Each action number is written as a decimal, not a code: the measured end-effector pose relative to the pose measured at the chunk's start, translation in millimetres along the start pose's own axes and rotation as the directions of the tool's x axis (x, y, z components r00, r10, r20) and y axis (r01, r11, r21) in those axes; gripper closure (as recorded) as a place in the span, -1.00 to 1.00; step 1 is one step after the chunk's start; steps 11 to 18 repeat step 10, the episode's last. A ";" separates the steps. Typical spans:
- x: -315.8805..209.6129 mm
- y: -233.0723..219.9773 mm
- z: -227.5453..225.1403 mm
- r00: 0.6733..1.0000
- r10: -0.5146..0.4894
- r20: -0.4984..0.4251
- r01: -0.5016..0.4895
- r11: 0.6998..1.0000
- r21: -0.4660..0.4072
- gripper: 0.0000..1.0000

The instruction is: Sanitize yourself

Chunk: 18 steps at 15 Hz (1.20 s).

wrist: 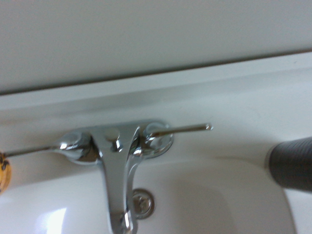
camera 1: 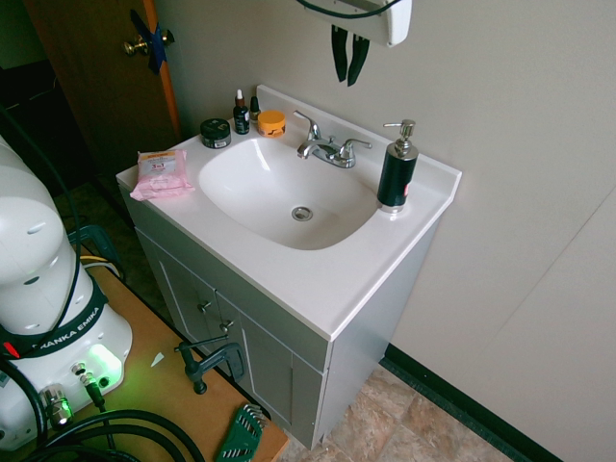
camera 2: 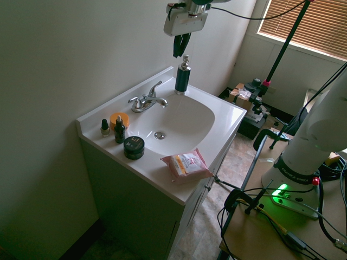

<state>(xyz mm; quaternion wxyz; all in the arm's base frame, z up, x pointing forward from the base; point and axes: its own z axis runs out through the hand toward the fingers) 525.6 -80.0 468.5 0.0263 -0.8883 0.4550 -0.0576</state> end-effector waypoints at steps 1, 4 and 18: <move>-10.7 1.5 4.6 1.000 -0.009 0.007 0.009 1.000 -0.005 -1.00; -35.1 8.9 22.8 0.999 -0.027 0.027 0.028 0.999 -0.024 -1.00; -57.2 30.2 64.8 0.998 -0.023 0.058 0.026 0.998 -0.057 -1.00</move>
